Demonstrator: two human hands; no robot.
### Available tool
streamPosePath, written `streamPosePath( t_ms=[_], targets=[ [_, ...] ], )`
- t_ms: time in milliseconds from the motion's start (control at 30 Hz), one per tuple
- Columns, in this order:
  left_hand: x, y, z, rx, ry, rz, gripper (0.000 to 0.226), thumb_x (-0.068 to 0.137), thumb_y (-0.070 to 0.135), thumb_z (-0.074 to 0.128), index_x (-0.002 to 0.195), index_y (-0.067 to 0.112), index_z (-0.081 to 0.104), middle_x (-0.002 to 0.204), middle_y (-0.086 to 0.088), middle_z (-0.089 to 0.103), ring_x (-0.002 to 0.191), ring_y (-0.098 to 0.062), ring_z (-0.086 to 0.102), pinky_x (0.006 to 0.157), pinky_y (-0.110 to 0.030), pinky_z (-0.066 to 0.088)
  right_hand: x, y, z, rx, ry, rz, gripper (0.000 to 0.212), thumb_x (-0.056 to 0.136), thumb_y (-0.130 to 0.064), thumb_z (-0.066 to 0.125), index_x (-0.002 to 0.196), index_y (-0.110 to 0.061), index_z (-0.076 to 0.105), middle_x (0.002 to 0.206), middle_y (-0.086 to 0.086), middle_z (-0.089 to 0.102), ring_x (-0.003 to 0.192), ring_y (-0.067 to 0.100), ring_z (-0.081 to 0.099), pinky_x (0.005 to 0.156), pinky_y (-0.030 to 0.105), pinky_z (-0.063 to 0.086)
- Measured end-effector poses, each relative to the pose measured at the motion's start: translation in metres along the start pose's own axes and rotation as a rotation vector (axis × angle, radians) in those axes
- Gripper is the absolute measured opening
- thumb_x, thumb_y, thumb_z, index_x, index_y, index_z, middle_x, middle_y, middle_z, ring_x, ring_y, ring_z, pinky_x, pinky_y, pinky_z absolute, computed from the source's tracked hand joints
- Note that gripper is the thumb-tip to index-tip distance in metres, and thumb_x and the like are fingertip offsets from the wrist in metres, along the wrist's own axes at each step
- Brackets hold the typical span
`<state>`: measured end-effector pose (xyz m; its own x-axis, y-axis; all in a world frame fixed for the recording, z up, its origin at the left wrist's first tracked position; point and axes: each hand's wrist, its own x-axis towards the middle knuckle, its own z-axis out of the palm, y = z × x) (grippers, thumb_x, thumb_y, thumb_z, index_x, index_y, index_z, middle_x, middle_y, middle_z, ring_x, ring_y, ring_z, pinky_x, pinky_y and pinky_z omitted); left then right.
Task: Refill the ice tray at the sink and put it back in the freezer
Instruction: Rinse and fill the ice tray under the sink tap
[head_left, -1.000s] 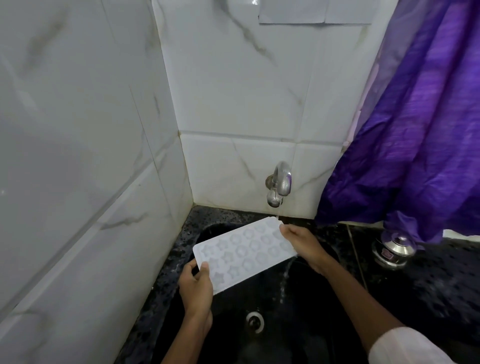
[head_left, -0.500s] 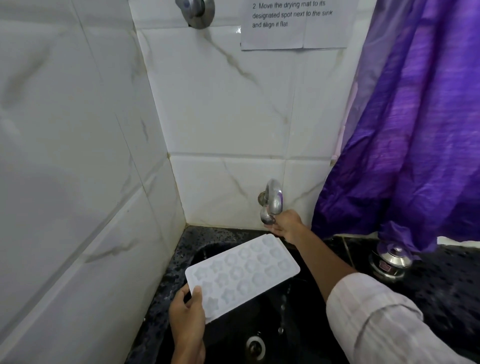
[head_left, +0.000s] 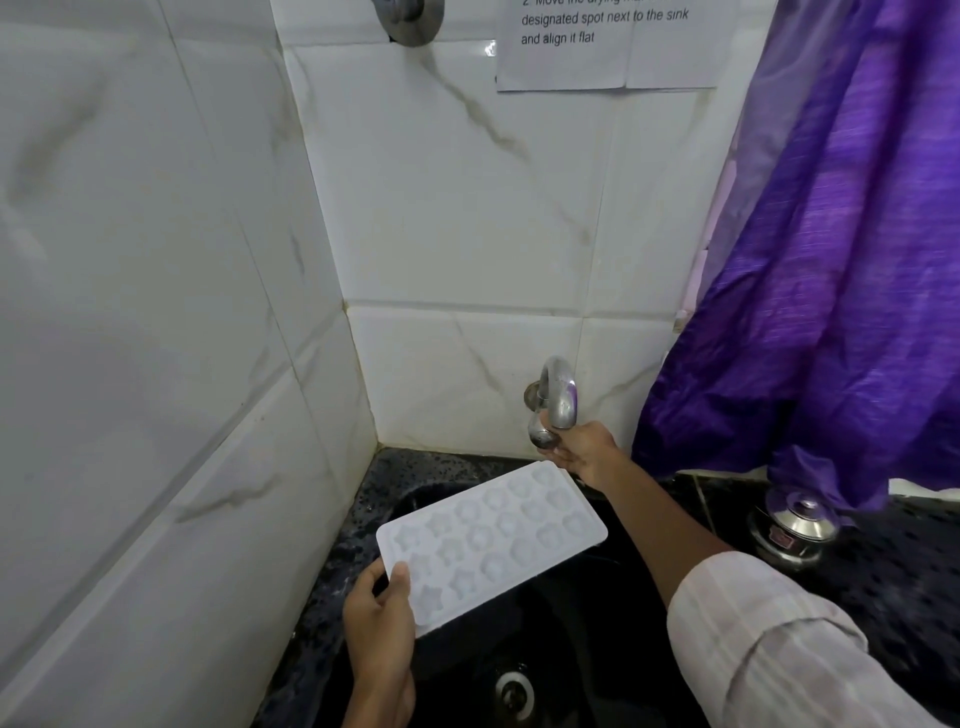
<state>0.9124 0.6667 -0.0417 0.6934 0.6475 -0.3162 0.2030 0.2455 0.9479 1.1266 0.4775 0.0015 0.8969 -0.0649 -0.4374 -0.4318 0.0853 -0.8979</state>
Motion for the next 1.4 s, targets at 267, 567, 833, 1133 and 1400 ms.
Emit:
streamPosePath(
  t_ms=[267,567,833,1133,1400],
  targets=[
    [0.0005,-0.0027,-0.0016,0.006,0.005,-0.019,0.018,0.100,0.015,0.058,0.115,0.008,0.066,0.091,-0.001,0.071,0.080,-0.018,0.069,0.057,-0.027,0.048,0.0040,0.0027,0.0023,0.024,0.012,-0.004,0.058,0.086,-0.017,0.075,0.130,0.010,0.048,0.114,0.023,0.066,0.097,0.030,0.069,0.078,0.034,0.060],
    [-0.0031,-0.0040,-0.0028,0.002,-0.007,-0.025,0.021,0.101,0.016,0.057,0.118,0.008,0.066,0.092,0.000,0.071,0.081,-0.017,0.069,0.056,-0.027,0.049,0.0076,0.0041,0.0020,0.002,0.034,-0.004,0.055,0.087,-0.015,0.073,0.130,0.008,0.048,0.122,0.024,0.062,0.104,0.031,0.068,0.086,0.037,0.059],
    [-0.0034,-0.0036,-0.0036,0.001,0.002,-0.034,0.021,0.101,0.015,0.056,0.118,0.009,0.066,0.089,0.002,0.071,0.078,-0.016,0.070,0.055,-0.026,0.049,0.0103,0.0055,0.0000,-0.007,0.030,-0.012,0.045,0.086,-0.017,0.075,0.118,0.010,0.057,0.116,0.024,0.067,0.103,0.031,0.070,0.092,0.038,0.057],
    [-0.0042,-0.0030,-0.0009,-0.008,-0.002,-0.018,0.015,0.100,0.014,0.057,0.111,0.010,0.066,0.086,0.001,0.072,0.070,-0.009,0.069,0.045,-0.013,0.048,0.0077,0.0031,0.0003,0.024,0.013,-0.011,0.047,0.087,-0.016,0.075,0.120,0.011,0.055,0.100,0.019,0.066,0.071,0.020,0.067,0.063,0.025,0.059],
    [-0.0031,-0.0034,0.0016,-0.018,-0.003,-0.006,0.014,0.100,0.014,0.057,0.110,0.011,0.067,0.087,0.001,0.071,0.073,-0.011,0.068,0.042,-0.011,0.046,0.0096,0.0021,-0.0006,-0.041,0.016,-0.021,0.057,0.086,-0.020,0.076,0.127,0.008,0.049,0.118,0.023,0.065,0.080,0.024,0.069,0.061,0.025,0.059]
  ],
)
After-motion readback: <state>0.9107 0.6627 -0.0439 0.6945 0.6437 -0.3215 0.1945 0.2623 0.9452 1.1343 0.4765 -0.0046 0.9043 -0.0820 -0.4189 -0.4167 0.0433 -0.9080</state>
